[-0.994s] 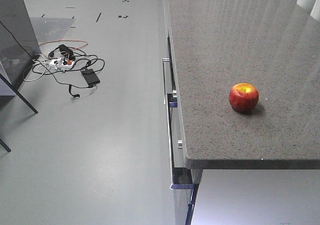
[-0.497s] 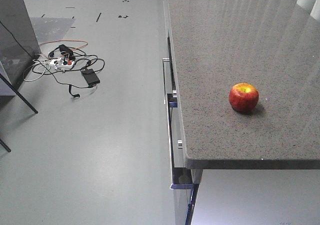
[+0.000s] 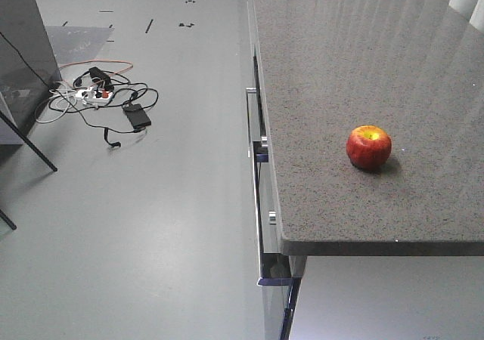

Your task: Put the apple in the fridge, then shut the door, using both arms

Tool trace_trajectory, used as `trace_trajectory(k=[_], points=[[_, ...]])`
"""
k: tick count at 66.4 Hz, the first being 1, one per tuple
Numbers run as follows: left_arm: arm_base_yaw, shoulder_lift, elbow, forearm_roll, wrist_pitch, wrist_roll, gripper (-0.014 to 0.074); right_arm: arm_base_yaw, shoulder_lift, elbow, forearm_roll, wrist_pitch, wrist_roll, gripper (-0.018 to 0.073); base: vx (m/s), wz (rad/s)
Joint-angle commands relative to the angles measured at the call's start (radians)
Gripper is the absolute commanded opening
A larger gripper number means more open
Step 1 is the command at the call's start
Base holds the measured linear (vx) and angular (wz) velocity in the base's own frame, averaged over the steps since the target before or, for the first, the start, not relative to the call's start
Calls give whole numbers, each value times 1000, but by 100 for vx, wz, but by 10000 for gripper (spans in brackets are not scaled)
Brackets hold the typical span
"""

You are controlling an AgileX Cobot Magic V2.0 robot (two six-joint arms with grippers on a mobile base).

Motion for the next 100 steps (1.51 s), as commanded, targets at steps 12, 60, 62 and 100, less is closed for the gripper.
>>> trace_trajectory(k=[12,60,62,100], points=[[1,-15,15,-9,-77,-2,-8,1,266,-436,120,227,-330,372,0,0],[1,-15,15,-9,-77,-2,-8,1,1089,-1019,571,336,-870,640,0,0],[1,-15,15,-9,-77,-2,-8,1,1128,-1044,566,336,-870,639,0,0],[1,-15,15,-9,-77,-2,-8,0,1691,-1263,498,315,-767,624,0,0]])
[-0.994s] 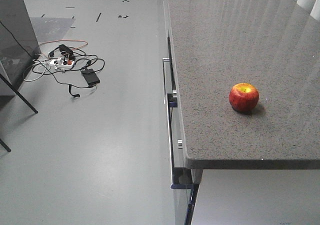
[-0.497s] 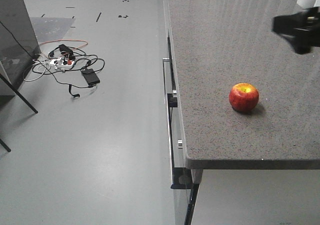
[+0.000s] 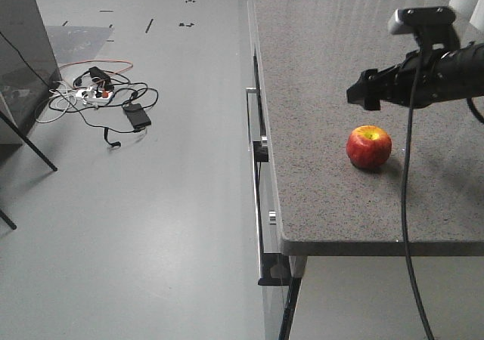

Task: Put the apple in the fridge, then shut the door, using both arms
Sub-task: 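Reach the right gripper down over the red-yellow apple, then close the right gripper on the apple and lift it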

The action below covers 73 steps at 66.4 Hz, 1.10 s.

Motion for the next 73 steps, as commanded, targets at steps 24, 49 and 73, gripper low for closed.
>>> trace_trajectory(k=[24,49,73], points=[[1,-15,15,-9,-77,-2,-8,0,48,-39,-73,-71,51,610,0,0],[1,-15,15,-9,-77,-2,-8,1,136,-39,-79,-88,56,597,0,0],[1,-15,15,-9,-77,-2,-8,1,158,-37,-88,-54,104,534,0,0]])
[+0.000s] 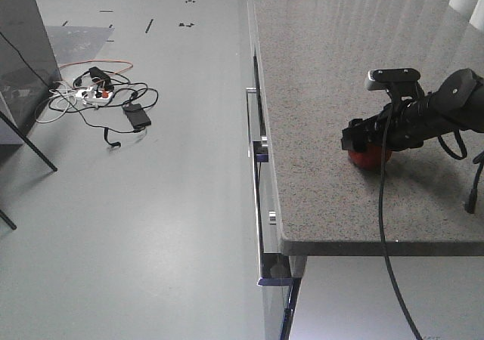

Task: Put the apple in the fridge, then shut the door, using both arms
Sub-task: 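Close the right gripper on the apple and lift it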

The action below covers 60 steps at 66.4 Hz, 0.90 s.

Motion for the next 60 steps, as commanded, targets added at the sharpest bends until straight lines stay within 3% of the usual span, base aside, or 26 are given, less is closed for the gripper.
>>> trace_trajectory(k=[1,29,60], points=[[1,-15,15,-9,-77,-2,-8,1,-58,-32,6,-16,7,530,0,0],[1,-15,15,-9,-77,-2,-8,1,-140,-61,16,66,6,157,0,0],[1,-15,15,-9,-77,-2,-8,1,-604,-171,248,229,-6,141,0,0]])
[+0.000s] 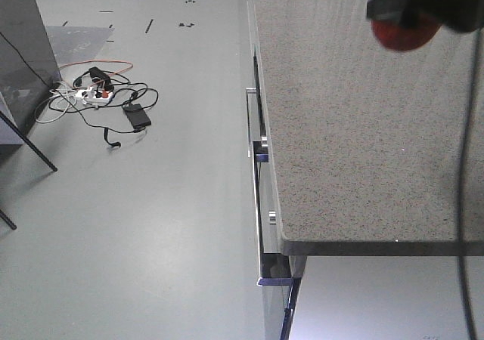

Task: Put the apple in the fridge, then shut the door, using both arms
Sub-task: 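Close the right gripper on the apple and lift it, then hold the apple in the right gripper while turning the base away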

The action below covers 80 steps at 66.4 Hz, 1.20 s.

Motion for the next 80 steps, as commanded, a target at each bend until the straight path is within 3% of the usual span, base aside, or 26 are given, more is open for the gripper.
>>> trace_trajectory(k=[1,21,80], points=[[1,-15,15,-9,-77,-2,-8,1,-123,-33,61,-20,-8,141,0,0],[1,-15,15,-9,-77,-2,-8,1,-234,-33,55,-17,-8,141,0,0],[1,-15,15,-9,-77,-2,-8,1,-234,-33,58,-17,-8,141,0,0]])
